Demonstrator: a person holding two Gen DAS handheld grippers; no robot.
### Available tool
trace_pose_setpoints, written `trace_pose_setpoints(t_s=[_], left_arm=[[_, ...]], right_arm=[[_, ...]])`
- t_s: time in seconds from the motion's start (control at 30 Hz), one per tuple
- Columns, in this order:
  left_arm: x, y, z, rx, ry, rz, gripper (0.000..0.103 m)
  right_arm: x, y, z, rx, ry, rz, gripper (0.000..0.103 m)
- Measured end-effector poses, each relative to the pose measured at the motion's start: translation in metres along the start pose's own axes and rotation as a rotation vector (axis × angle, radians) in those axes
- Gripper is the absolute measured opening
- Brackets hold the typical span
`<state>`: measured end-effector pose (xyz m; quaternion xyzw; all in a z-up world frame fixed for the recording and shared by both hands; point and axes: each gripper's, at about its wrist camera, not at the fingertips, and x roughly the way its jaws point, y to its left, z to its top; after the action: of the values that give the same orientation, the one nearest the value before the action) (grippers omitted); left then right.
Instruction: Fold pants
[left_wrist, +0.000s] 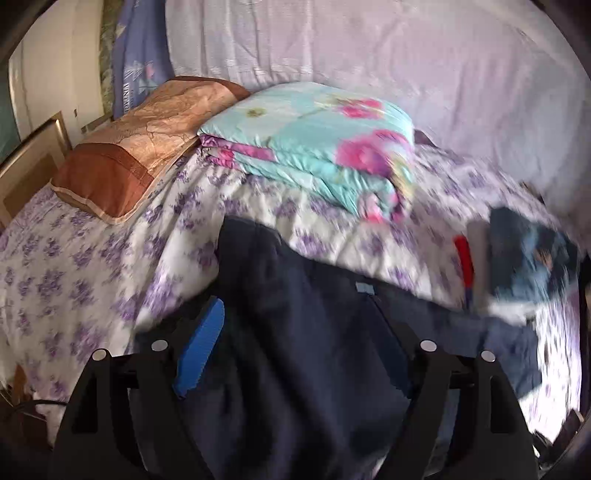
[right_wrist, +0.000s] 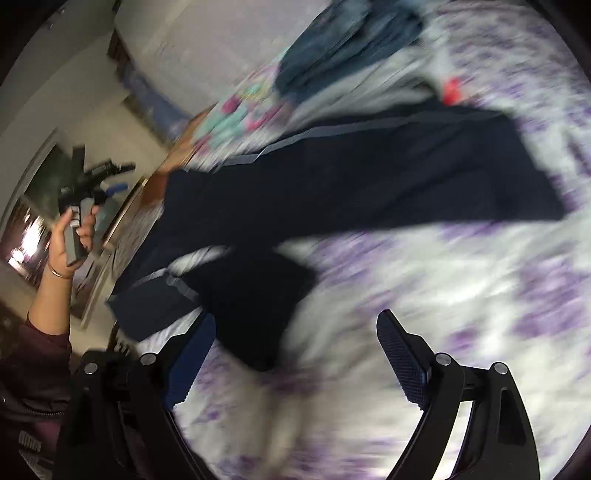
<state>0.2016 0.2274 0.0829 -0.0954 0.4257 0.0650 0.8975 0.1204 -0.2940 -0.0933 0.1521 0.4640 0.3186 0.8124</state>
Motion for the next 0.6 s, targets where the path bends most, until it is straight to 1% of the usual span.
trace_pose_setpoints(t_s=[0.03, 0.1, 0.13, 0.17, 0.2, 0.27, 0.33, 0.4, 0.43, 0.47, 0.5, 0.53, 0.6], left_arm=[[-0.006, 0.000, -0.007, 0.010, 0.006, -0.002, 0.076], [-0.016, 0.006, -0.023, 0.032, 0.021, 0.010, 0.078], [-0.020, 0.011, -0.034, 0.038, 0.030, 0.029, 0.081], [-0.022, 0.017, -0.045, 0.038, 0.042, 0.050, 0.083], [-0.021, 0.025, -0.055, 0.034, 0.059, 0.073, 0.084], [-0.014, 0.041, -0.072, 0.018, 0.101, 0.105, 0.084], [-0.004, 0.065, -0.091, -0.033, 0.159, 0.125, 0.084], [0.003, 0.085, -0.104, -0.090, 0.197, 0.123, 0.084], [0.005, 0.095, -0.111, -0.118, 0.212, 0.119, 0.084], [0.006, 0.102, -0.117, -0.140, 0.221, 0.113, 0.084], [0.007, 0.107, -0.120, -0.160, 0.231, 0.104, 0.087], [0.007, 0.111, -0.125, -0.189, 0.239, 0.056, 0.087], [0.005, 0.116, -0.131, -0.217, 0.246, 0.046, 0.086]], right_arm=[[0.009, 0.004, -0.002, 0.000, 0.016, 0.028, 0.086], [0.030, 0.014, -0.002, 0.003, 0.049, 0.070, 0.060], [0.038, 0.018, -0.001, -0.012, 0.063, 0.091, 0.025], [0.043, 0.027, -0.001, -0.051, 0.064, 0.123, 0.008], [0.040, 0.032, 0.000, -0.073, 0.028, 0.150, 0.008], [0.015, 0.032, 0.008, -0.073, -0.080, 0.170, 0.007], [-0.030, 0.023, 0.019, -0.047, -0.210, 0.203, 0.007], [-0.080, 0.007, 0.031, -0.015, -0.325, 0.220, 0.007], [-0.102, 0.000, 0.032, -0.003, -0.373, 0.223, 0.007], [-0.134, -0.008, 0.031, 0.007, -0.438, 0.221, 0.007], [-0.162, -0.015, 0.027, 0.015, -0.491, 0.200, 0.007], [-0.186, -0.021, 0.022, 0.024, -0.534, 0.190, 0.004], [-0.236, -0.030, 0.002, 0.031, -0.623, 0.159, 0.003]])
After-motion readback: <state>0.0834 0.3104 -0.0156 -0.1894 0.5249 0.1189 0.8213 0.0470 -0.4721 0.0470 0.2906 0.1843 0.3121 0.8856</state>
